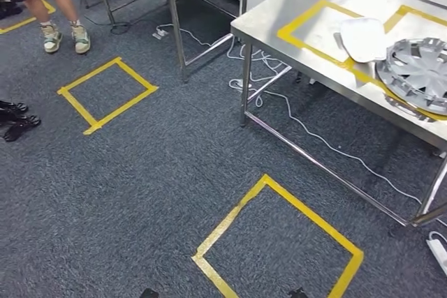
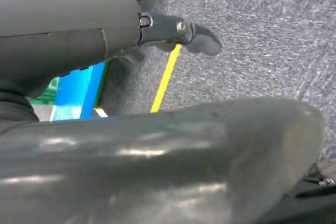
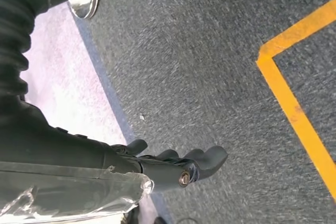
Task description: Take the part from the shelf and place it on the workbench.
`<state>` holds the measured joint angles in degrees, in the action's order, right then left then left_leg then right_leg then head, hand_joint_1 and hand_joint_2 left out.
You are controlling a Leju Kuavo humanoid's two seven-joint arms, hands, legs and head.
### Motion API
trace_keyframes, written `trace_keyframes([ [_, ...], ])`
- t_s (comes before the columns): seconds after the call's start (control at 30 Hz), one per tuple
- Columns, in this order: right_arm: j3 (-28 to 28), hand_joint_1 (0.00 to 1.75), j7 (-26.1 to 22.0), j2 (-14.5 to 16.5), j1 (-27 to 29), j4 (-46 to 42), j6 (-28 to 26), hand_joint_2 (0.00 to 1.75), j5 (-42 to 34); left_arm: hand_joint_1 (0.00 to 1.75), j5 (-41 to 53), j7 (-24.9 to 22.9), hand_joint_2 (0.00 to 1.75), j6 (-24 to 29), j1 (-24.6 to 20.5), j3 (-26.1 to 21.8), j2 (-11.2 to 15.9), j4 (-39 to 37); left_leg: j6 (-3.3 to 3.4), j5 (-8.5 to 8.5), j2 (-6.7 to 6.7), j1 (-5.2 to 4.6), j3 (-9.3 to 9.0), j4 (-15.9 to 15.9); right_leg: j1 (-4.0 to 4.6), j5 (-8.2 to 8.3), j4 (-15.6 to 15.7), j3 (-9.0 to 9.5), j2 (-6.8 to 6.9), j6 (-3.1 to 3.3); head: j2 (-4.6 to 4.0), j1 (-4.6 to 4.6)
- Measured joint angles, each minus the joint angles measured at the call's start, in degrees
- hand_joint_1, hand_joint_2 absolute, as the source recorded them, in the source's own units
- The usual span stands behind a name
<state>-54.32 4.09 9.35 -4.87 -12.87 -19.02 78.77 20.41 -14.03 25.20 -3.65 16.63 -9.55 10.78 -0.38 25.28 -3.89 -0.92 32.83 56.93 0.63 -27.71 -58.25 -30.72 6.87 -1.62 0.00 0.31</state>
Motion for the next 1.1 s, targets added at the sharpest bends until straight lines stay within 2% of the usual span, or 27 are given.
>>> trace_keyframes([
  [0.03, 0.0, 0.00, 0.0, 0.0, -0.1, 0.0, 0.0, 1.75, 0.0, 0.00, 0.0, 0.0, 0.00, 0.0, 0.1, 0.0, 0.0, 0.0, 0.34, -0.16, 0.69, 0.07, 0.02, -0.1, -0.07, -0.17, 0.0, 0.11, 0.25, -0.28, 0.00, 0.07],
  [0.07, 0.0, 0.00, 0.0, 0.0, -0.1, 0.0, 0.0, 1.75, 0.0, 0.00, 0.0, 0.0, 0.00, 0.1, 0.3, 0.0, 0.0, 0.0, 0.65, -0.29, 1.38, 0.19, -0.02, -0.3, -0.16, -0.73, -0.6, 0.01, -0.54, -0.60, -0.01, 0.15],
  [0.1, 0.0, 0.00, 0.0, 0.0, -0.1, 0.0, 0.0, 1.75, 0.0, 0.00, 0.0, 0.0, 0.00, 0.2, 0.3, 0.0, 0.0, 0.0, 0.98, -0.46, 2.07, 0.35, -0.06, -0.4, -0.27, -1.85, -2.2, -0.63, -1.96, -0.90, -0.01, 0.29],
  [0.17, 0.0, 0.00, 0.0, 0.0, 0.0, 0.0, 0.0, 1.75, 0.0, 0.00, 0.0, 0.0, 0.00, 0.2, 0.2, 0.0, 0.0, 0.0, 1.45, -0.64, 3.50, 0.53, 0.04, -0.5, -0.47, -5.46, -9.0, -3.73, -5.45, -1.33, -0.02, 0.63],
  [0.2, 0.0, 0.00, 0.1, 0.0, 0.1, 0.0, 0.0, 1.75, 0.0, 0.00, 0.0, 0.0, 0.00, 0.2, 0.2, 0.0, -0.1, 0.0, 1.56, -0.69, 4.33, 0.55, 0.12, -0.5, -0.54, -7.08, -13.0, -5.67, -6.27, -1.44, -0.02, 0.73],
  [0.23, 0.0, 0.00, 0.1, 0.0, 0.2, 0.0, 0.0, 1.75, 0.0, 0.00, 0.0, 0.0, 0.00, 0.2, 0.2, 0.0, -0.1, 0.0, 1.59, -0.74, 5.16, 0.56, 0.17, -0.5, -0.59, -7.86, -15.8, -7.11, -6.63, -1.52, -0.02, 0.78],
  [0.27, 0.0, 0.00, 0.1, 0.0, 0.3, 0.0, 0.0, 1.75, 0.0, 0.00, 0.0, 0.0, 0.00, 0.2, 0.3, 0.0, 0.0, 0.0, 1.55, -0.78, 6.00, 0.58, 0.18, -0.5, -0.67, -7.50, -16.6, -7.63, -6.76, -1.58, -0.02, 0.80],
  [0.3, 0.0, 0.00, 0.2, 0.0, 0.3, 0.0, 0.0, 1.75, 0.0, 0.00, 0.0, 0.0, 0.00, 0.2, 0.3, 0.0, 0.0, 0.0, 1.44, -0.84, 6.87, 0.63, 0.15, -0.5, -0.80, -6.04, -15.0, -7.02, -6.92, -1.64, -0.02, 0.80],
  [0.33, 0.0, 0.00, 0.2, 0.0, 0.3, 0.0, 0.0, 1.75, 0.0, 0.00, 0.0, 0.0, 0.00, 0.2, 0.4, 0.0, 0.0, 0.0, 1.27, -0.90, 7.74, 0.73, 0.13, -0.4, -1.02, -3.90, -11.6, -5.45, -7.39, -1.73, -0.02, 0.80],
  [0.4, 0.0, 0.00, 0.3, 0.0, 0.2, 0.0, 0.0, 1.75, 0.0, 0.00, 0.0, 0.0, 0.00, 0.2, 0.3, 0.0, 0.0, 0.0, 0.68, -0.97, 9.39, 0.82, 0.33, -0.1, -1.69, -0.81, -3.8, -1.83, -10.20, -1.90, -0.02, 0.81],
  [0.43, 0.0, 0.00, 0.4, 0.0, 0.2, 0.0, 0.0, 1.75, 0.0, 0.00, 0.0, 0.0, 0.00, 0.2, 0.2, 0.0, 0.0, 0.0, 0.31, -1.07, 10.08, 0.88, 0.57, 0.0, -1.88, -0.26, -1.5, -0.74, -11.38, -1.81, -0.02, 0.83],
  [0.47, 0.0, 0.00, 0.4, 0.1, 0.2, 0.0, 0.0, 1.75, 0.0, 0.00, 0.0, 0.0, 0.00, 0.2, 0.2, 0.0, 0.0, 0.0, -0.11, -1.22, 10.69, 0.94, 0.86, 0.0, -1.91, -0.32, -0.6, -0.32, -12.11, -1.56, -0.02, 0.85],
  [0.53, 0.0, 0.00, 0.4, 0.1, 0.1, 0.0, 0.1, 1.75, 0.0, 0.00, 0.0, 0.0, 0.00, 0.2, 0.3, 0.0, 0.0, 0.0, -0.86, -1.62, 11.54, 1.22, 1.33, -0.1, -1.68, -0.12, -0.4, -0.25, -11.12, -0.66, -0.02, 0.87],
  [0.57, -0.1, 0.00, 0.4, 0.1, 0.1, 0.0, 0.3, 1.75, 0.0, 0.00, 0.0, 0.0, 0.00, 0.1, 0.4, 0.0, 0.0, -0.1, -1.14, -1.38, 10.77, 1.20, 1.61, 0.2, -1.60, 0.04, -0.3, -0.24, -10.45, -0.21, -0.02, 0.82],
  [0.6, -0.1, 0.00, 0.3, 0.1, 0.0, 0.0, 0.4, 1.75, 0.0, 0.00, 0.0, 0.0, 0.00, 0.0, 0.4, 0.0, 0.0, -0.1, -1.37, -0.49, 9.42, 1.12, 2.28, 1.5, -1.55, 0.19, -0.2, -0.22, -9.68, 0.20, -0.02, 0.62],
  [0.67, -0.1, 0.00, 0.2, 0.1, 0.2, 0.0, 0.6, 1.75, 0.1, 0.00, 0.0, 0.0, 0.00, 0.0, 0.2, 0.0, 0.0, -0.1, -1.63, 2.94, 6.07, 0.90, 5.08, 7.4, -1.32, 0.25, -0.1, -0.20, -7.97, 0.71, -0.02, 0.25],
  [0.7, -0.1, 0.00, 0.2, 0.1, 0.3, 0.0, 0.7, 1.75, 0.1, 0.00, 0.0, 0.0, 0.00, 0.0, 0.1, 0.0, 0.0, -0.1, -1.72, 4.75, 5.30, 0.90, 6.96, 11.3, -1.17, 0.20, -0.1, -0.22, -7.02, 0.86, -0.02, 0.12],
  [0.73, -0.1, 0.00, 0.2, 0.1, 0.4, 0.0, 0.8, 1.75, 0.1, 0.00, 0.0, 0.0, 0.00, 0.0, 0.2, 0.0, 0.0, -0.1, -1.75, 5.81, 4.95, 0.91, 8.41, 14.3, -1.05, 0.14, -0.1, -0.21, -6.07, 0.95, -0.02, 0.14],
  [0.77, -0.1, 0.00, 0.2, 0.1, 0.4, 0.0, 0.8, 1.75, 0.1, 0.00, 0.0, 0.0, 0.00, 0.0, 0.2, 0.0, 0.0, -0.1, -1.72, 5.89, 4.78, 0.91, 9.05, 15.8, -0.96, 0.08, -0.1, -0.20, -5.20, 1.03, -0.02, 0.14],
  [0.8, -0.2, 0.00, 0.2, 0.1, 0.3, 0.0, 0.9, 1.75, 0.1, 0.00, 0.0, 0.0, 0.00, 0.0, 0.3, 0.0, 0.1, -0.1, -1.63, 4.93, 4.63, 0.90, 8.61, 15.1, -0.89, 0.02, -0.1, -0.16, -4.40, 1.06, -0.02, 0.13],
  [0.83, -0.2, 0.00, 0.2, 0.1, 0.3, 0.0, 0.9, 1.75, 0.1, 0.00, 0.0, 0.0, 0.00, 0.0, 0.4, 0.0, 0.1, -0.1, -1.48, 3.23, 4.18, 0.86, 7.12, 12.5, -0.85, -0.05, -0.1, -0.07, -3.70, 1.04, -0.02, 0.14],
  [0.9, -0.2, 0.00, 0.3, 0.1, 0.1, 0.0, 1.0, 1.75, 0.1, 0.00, 0.0, 0.0, 0.00, 0.0, 0.3, 0.0, 0.1, -0.1, -1.07, 0.19, 1.29, 0.51, 2.95, 5.1, -0.60, -0.35, -0.2, 0.15, -2.52, 0.73, -0.02, 0.08],
  [0.97, -0.2, 0.00, 0.3, 0.1, 0.2, 0.0, 1.0, 1.75, 0.1, 0.00, 0.1, 0.0, 0.00, 0.0, 0.0, 0.0, 0.0, -0.1, -0.54, -0.49, -0.85, 0.10, 0.78, 0.9, -0.22, -0.71, -0.3, 0.30, -1.34, 0.26, -0.02, 0.11],
  [1.03, -0.2, 0.00, 0.3, 0.1, 0.1, 0.0, 1.0, 1.75, 0.1, 0.00, 0.1, 0.0, 0.00, 0.0, 0.1, 0.0, 0.0, -0.1, 0.03, -0.28, 0.11, 0.00, 0.73, 0.2, -0.08, -1.00, -0.1, 0.64, -0.04, -0.20, -0.02, 0.24],
  [1.07, -0.2, 0.00, 0.3, 0.1, 0.0, 0.0, 1.0, 1.75, 0.1, 0.00, 0.1, 0.0, 0.00, 0.0, 0.2, 0.0, 0.0, -0.1, 0.29, -0.34, 0.78, 0.10, 0.69, 0.1, -0.17, -1.32, -0.3, 0.74, -0.34, -0.51, -0.02, 0.31],
  [1.1, -0.2, 0.00, 0.3, 0.1, -0.1, 0.0, 1.0, 1.75, 0.1, 0.00, 0.1, 0.0, 0.00, 0.0, 0.3, 0.0, 0.0, -0.1, 0.58, -0.43, 1.49, 0.23, 0.62, 0.0, -0.30, -2.10, -1.3, 0.46, -1.45, -0.82, -0.02, 0.38],
])
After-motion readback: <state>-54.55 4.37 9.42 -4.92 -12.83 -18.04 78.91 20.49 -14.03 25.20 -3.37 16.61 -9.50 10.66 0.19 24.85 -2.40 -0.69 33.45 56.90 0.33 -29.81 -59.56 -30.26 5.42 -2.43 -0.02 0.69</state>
